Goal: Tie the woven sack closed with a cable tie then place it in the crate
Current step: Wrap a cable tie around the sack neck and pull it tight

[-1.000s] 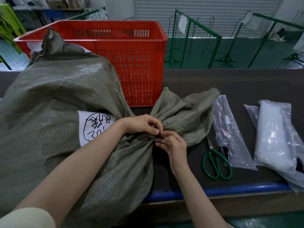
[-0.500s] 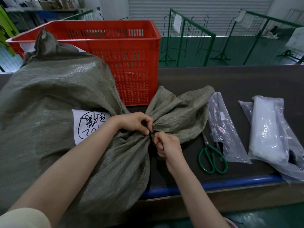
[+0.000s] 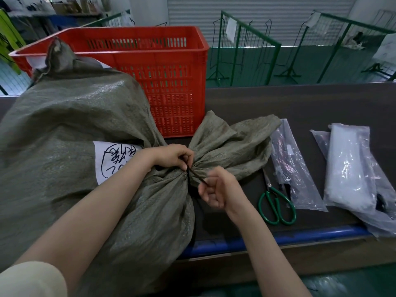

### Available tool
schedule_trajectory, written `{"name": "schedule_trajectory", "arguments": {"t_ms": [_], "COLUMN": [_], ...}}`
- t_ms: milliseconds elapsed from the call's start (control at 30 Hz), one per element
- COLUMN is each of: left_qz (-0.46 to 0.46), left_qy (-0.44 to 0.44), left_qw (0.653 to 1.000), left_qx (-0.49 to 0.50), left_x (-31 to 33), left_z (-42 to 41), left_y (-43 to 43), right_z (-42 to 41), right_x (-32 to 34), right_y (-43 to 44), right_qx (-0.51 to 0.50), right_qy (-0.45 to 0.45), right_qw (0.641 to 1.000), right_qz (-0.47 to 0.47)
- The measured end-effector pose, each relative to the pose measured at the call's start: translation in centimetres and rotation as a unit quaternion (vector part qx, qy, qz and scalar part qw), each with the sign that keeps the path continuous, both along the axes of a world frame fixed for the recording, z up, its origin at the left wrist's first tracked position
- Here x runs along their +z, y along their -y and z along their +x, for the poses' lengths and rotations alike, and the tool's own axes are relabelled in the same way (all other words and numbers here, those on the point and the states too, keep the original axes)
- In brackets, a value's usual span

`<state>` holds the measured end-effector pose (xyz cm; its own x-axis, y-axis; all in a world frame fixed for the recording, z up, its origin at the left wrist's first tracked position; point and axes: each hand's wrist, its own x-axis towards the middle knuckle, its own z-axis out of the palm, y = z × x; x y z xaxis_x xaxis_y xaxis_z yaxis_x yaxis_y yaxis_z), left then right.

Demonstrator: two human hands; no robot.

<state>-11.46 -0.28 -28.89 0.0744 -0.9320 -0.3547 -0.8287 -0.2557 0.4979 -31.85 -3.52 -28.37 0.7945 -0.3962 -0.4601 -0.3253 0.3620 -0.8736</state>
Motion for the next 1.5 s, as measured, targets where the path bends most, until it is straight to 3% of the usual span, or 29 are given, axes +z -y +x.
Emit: {"name": "schedule_trajectory", "arguments": {"t_ms": [133, 233, 500, 833, 1500], "left_qz": [-0.007, -0.007, 0.01, 0.085, 0.124], "left_qy": [-0.011, -0.011, 0.067, 0.094, 0.086], "left_qw": [1.0, 1.0, 0.998, 0.992, 0.988], "left_qx": [-0.004, -0.009, -0.014, -0.027, -0.016], "left_x": [0.1, 0.1, -0.4, -1.1, -1.5], "left_z": [-0.1, -0.2, -0.4, 0.2, -0.2], "left_y": [-0.2, -0.2, 0.5, 1.2, 1.6], "right_z": [2.2, 4.0, 4.5, 3.1, 2.6], "right_x": [-1.4, -1.3, -1.7, -0.8, 0.1], "right_y": [0.8, 0.4, -0.5, -0.8, -1.2], "right_qx": [0.036, 0.015, -0.095, -0.121, -0.142], "right_qy": [-0.121, -0.103, -0.056, -0.028, -0.011], "right_qw": [0.991, 0.993, 0.993, 0.988, 0.984], "right_qz": [-0.044, -0.053, 0.05, 0.089, 0.107]}}
